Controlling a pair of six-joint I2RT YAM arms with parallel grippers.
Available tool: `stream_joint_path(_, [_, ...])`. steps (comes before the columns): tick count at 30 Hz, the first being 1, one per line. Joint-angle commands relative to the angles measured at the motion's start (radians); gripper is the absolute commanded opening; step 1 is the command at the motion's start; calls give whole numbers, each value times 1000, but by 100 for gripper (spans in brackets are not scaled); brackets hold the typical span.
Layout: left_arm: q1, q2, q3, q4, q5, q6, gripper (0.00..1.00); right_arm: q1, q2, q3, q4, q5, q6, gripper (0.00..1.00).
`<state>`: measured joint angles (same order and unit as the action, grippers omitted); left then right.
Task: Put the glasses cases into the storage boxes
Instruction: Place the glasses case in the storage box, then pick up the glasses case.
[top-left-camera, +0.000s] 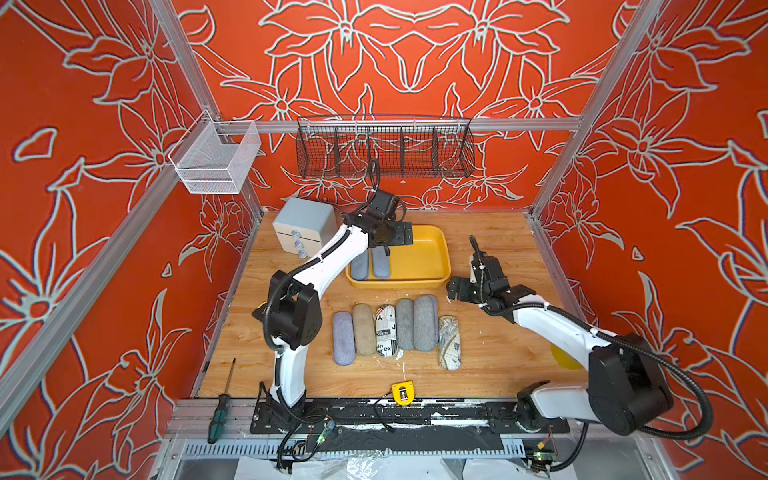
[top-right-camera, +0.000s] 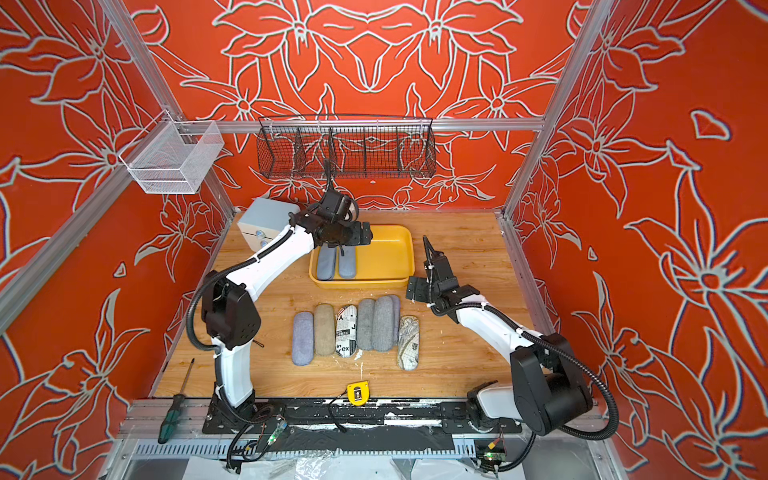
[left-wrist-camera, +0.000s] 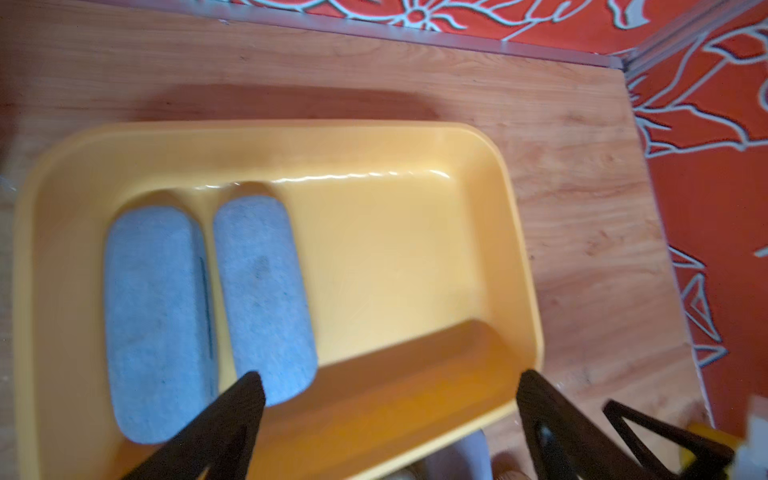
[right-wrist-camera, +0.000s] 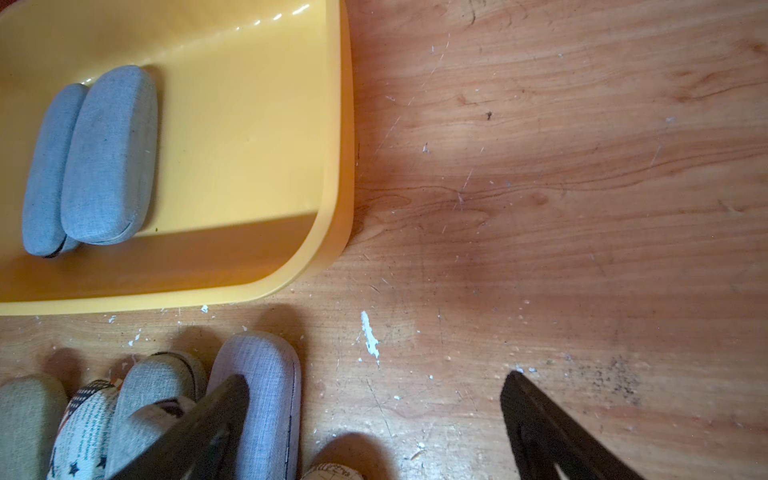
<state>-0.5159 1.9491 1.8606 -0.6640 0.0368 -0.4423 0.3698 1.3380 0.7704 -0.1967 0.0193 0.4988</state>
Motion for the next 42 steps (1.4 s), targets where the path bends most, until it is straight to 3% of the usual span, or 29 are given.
stream_joint_path(1, [-64,-61,-103,7,-33,-63,96,-5,-36,-3,-4,31,9,97])
stream_joint_path(13, [-231,-175,-466,139,17,-157,99,-35,-255,-86,-7,171,69,97])
stream_joint_path(19, [-275,-199,-554,183,43,-161,100,-39,-324,-115,-21,207,76,97])
stream_joint_path(42, [-335,-116,-512,146,35,-143,94,-40,-324,-135,-23,176,90,97])
